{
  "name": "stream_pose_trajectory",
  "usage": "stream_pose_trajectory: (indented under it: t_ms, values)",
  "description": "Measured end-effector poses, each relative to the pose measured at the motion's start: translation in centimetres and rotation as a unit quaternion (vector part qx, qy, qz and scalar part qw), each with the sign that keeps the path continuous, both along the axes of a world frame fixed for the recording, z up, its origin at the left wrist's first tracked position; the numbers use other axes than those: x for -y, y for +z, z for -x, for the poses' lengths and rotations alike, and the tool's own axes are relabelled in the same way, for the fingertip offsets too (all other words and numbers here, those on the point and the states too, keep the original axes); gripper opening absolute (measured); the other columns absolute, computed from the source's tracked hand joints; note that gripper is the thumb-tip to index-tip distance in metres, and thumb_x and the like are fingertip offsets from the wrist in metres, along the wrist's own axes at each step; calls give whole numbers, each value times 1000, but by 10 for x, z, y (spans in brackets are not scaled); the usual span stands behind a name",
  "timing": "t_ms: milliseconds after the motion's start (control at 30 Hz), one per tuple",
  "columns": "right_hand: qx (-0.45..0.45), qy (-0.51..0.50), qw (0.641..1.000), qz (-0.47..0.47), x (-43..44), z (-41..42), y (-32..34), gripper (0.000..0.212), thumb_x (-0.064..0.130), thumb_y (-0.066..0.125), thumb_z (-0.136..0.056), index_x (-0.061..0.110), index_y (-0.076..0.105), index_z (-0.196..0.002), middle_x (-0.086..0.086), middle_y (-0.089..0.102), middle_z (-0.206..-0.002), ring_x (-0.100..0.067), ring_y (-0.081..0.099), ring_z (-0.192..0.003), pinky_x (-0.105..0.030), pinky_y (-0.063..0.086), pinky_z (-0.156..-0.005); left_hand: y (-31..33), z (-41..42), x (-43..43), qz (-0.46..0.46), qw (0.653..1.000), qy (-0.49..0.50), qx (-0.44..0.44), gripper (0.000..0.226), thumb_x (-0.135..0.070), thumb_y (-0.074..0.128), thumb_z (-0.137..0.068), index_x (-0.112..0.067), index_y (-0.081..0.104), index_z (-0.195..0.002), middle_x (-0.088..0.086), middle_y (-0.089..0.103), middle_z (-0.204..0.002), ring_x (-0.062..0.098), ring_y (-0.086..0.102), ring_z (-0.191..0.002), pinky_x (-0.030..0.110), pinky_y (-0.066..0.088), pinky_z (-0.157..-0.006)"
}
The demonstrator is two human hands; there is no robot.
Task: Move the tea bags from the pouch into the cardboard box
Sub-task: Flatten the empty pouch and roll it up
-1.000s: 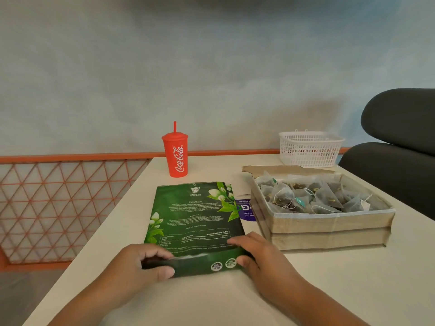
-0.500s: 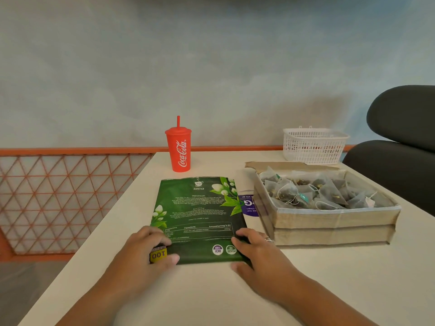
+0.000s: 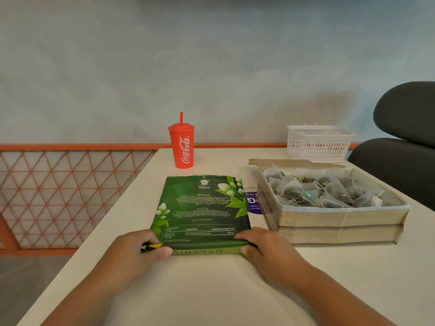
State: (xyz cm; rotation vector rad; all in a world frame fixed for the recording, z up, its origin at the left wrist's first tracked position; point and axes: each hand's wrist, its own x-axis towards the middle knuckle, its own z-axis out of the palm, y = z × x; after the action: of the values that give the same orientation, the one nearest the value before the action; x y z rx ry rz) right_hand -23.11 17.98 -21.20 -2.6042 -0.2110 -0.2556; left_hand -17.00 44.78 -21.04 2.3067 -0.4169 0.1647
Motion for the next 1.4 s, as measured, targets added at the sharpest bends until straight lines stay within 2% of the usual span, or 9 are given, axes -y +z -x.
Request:
stream_pose_trajectory:
  t_ms: [167, 300, 433, 600, 733, 933, 1033, 1133, 1400]
  values:
    - [26, -11, 999, -47, -3, 3, 0, 34, 23, 48, -95, 32, 51, -127, 11, 57, -120, -9, 52, -107, -16, 38, -86, -1, -1, 0, 13, 999, 37, 32, 10, -26, 71, -79, -26, 61, -78, -7, 60, -75, 9, 50, -65, 24, 33, -57]
    - [54, -18, 998, -36, -5, 1, -1, 29, 21, 48, -95, 30, 50, -123, 12, 41, -108, -7, 45, -96, -13, 35, -76, -3, -1, 1, -16, 997, 21, 68, 17, -19, 66, -83, -32, 56, -88, -11, 53, -96, 1, 49, -87, 10, 32, -67]
    - [59, -24, 998, -17, -3, -2, -3, 26, 18, 48, -94, 26, 55, -118, 7, 43, -114, -9, 47, -102, -14, 37, -84, -6, -4, -1, -69, 996, 3, 53, 29, -25, 61, -87, -25, 62, -116, -15, 48, -106, 5, 50, -96, 8, 31, -73]
    - [36, -14, 999, 21, -3, 1, -4, 35, 30, 48, -93, 25, 53, -128, 9, 44, -121, -9, 47, -109, -14, 36, -90, -10, -6, -1, -136, 989, -42, 37, 52, -40, 54, -88, -20, 47, -135, -21, 37, -117, -1, 39, -110, 5, 27, -81]
    - [-9, -5, 998, 56, -4, 3, -2, 45, 40, 51, -91, 28, 45, -135, 10, 39, -127, -11, 41, -116, -20, 33, -97, -12, -5, 0, -158, 986, -42, 27, 68, -53, 60, -78, -20, 46, -136, -28, 30, -109, 1, 30, -108, 9, 24, -84]
    - [-15, 0, 993, 114, -6, 6, 6, 40, 35, 39, -98, 24, 44, -136, 5, 40, -132, -18, 39, -119, -23, 31, -99, -8, -5, 0, -185, 980, -44, 52, 54, -54, 56, -81, -30, 52, -129, -22, 38, -95, 2, 35, -94, 7, 29, -71]
    - [10, -1, 992, 123, -5, 4, 6, 36, 34, 34, -99, 17, 52, -125, 0, 50, -123, -20, 46, -111, -24, 33, -89, -3, -2, 0, -130, 988, -52, 61, 10, -44, 59, -83, -48, 63, -91, -14, 50, -82, 0, 48, -83, 13, 32, -62]
    - [37, -34, 997, 64, -6, 3, 4, 27, 34, 38, -98, 15, 55, -107, -3, 59, -107, -21, 51, -91, -30, 34, -74, -4, -2, -1, -107, 990, -54, 79, 18, -37, 55, -88, -43, 52, -71, -9, 55, -77, 6, 54, -75, 19, 37, -62]
    - [74, -31, 997, 20, -7, 4, -2, 21, 23, 42, -96, 28, 48, -116, 12, 38, -105, -17, 53, -91, -29, 43, -74, -13, -8, -3, -114, 987, -77, 82, 37, -38, 60, -85, -47, 44, -117, -27, 39, -106, 1, 45, -99, 24, 43, -85]
